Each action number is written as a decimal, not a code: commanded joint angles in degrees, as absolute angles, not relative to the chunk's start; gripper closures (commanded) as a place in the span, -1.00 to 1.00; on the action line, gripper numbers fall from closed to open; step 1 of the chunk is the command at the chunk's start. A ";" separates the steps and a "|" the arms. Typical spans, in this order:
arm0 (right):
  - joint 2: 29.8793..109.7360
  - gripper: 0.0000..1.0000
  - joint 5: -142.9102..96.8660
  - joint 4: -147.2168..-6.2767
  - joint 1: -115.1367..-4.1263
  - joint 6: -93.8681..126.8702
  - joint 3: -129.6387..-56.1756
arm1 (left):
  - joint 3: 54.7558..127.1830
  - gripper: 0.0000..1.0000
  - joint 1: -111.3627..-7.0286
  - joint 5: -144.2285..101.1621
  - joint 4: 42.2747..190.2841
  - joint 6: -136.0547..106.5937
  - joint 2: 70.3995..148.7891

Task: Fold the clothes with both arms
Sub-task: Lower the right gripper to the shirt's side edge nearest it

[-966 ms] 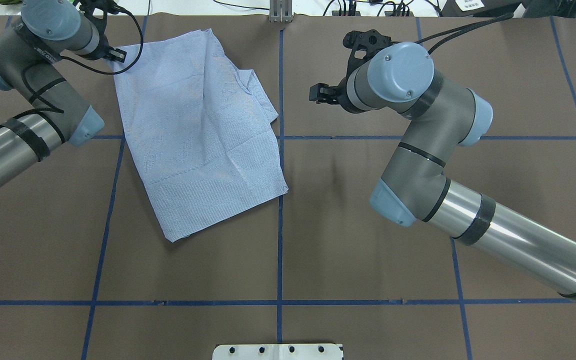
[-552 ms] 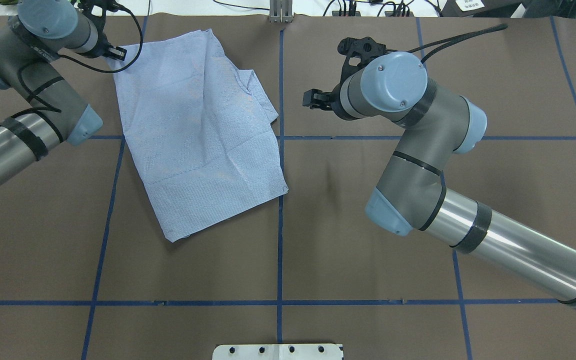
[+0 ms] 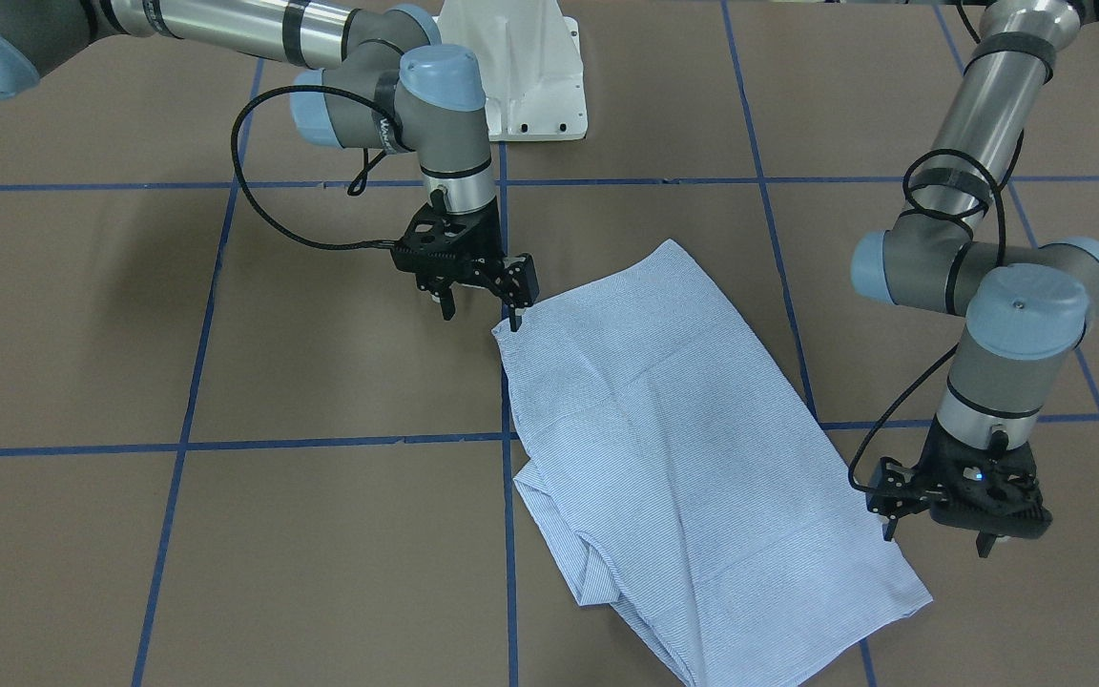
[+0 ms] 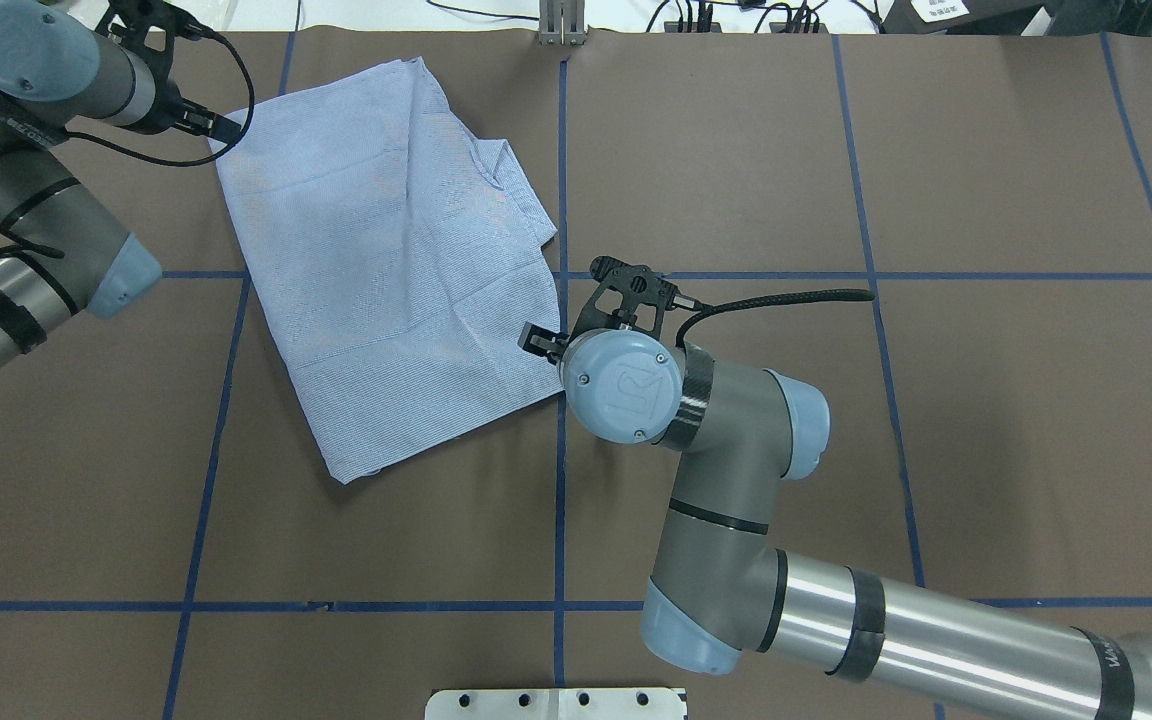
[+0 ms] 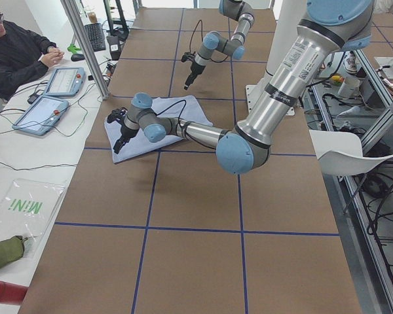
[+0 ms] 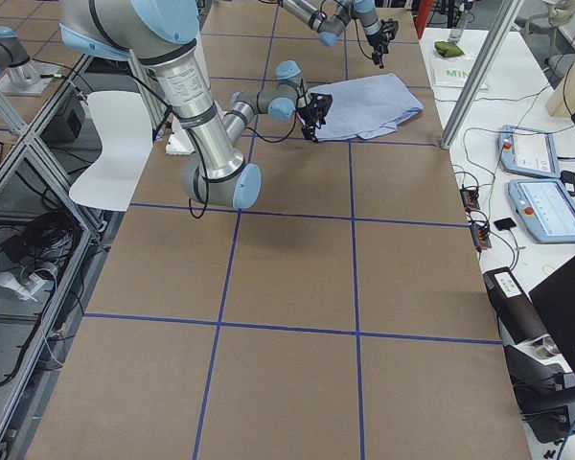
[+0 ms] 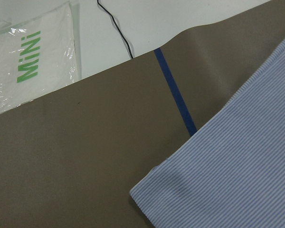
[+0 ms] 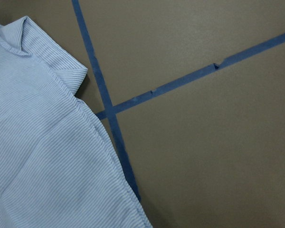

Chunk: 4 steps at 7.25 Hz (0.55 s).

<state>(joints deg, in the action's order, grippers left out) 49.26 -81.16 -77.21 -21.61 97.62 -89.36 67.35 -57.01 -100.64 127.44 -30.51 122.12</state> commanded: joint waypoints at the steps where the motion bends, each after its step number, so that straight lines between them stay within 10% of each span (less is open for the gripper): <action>1: 46.85 -0.90 -77.27 -77.08 -19.96 98.79 -85.88 | 68.02 -1.00 -56.95 -100.63 127.44 -30.59 121.38; 4: 46.76 -0.59 -74.45 -76.99 -18.99 98.79 -84.12 | 69.87 -1.00 -56.95 -100.63 127.35 -30.59 119.97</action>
<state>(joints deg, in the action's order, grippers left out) 46.88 -75.37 -77.01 -19.30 98.79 -84.95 69.56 -56.96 -100.64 127.39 -30.58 120.22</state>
